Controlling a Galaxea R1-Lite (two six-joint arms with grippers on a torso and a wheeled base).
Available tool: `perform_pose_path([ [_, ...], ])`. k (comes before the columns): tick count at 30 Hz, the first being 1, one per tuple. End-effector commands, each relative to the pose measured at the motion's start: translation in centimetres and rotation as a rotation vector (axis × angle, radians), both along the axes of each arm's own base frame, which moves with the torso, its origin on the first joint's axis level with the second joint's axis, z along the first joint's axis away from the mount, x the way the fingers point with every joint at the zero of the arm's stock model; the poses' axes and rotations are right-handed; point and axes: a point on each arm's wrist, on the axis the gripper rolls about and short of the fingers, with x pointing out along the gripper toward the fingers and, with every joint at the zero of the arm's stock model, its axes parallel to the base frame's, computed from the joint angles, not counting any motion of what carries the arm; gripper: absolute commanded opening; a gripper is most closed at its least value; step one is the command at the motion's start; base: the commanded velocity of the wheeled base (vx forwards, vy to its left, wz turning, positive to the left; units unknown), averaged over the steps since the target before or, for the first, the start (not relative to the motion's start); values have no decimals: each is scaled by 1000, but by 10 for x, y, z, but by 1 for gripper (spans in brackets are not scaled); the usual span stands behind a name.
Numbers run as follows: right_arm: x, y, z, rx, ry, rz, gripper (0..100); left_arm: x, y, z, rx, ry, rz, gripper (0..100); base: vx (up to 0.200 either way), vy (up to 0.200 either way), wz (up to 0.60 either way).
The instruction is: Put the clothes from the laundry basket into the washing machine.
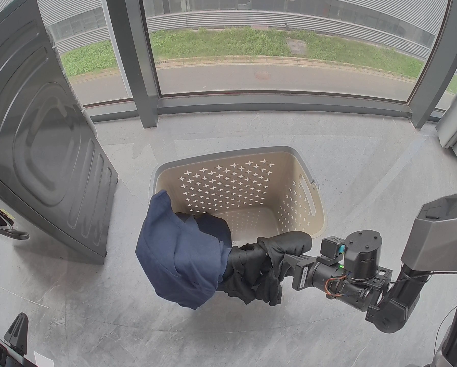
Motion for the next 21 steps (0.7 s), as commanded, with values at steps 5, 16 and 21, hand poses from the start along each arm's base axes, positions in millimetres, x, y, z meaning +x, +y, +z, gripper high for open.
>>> perform_pose_path([
  [5, -43, -21, 60, 71, -140, -17, 0, 0, 0, -5, -2, 1, 0, 0, 0, 0, 0],
  [16, -74, -35, 115, 131, -348, 25, 0, 0, 0, -5, -3, 1, 0, 0, 0, 0, 0],
  [21, -89, -39, 131, 160, -410, 56, 0, 0, 0, -5, -3, 1, 0, 0, -40, 0, 0],
])
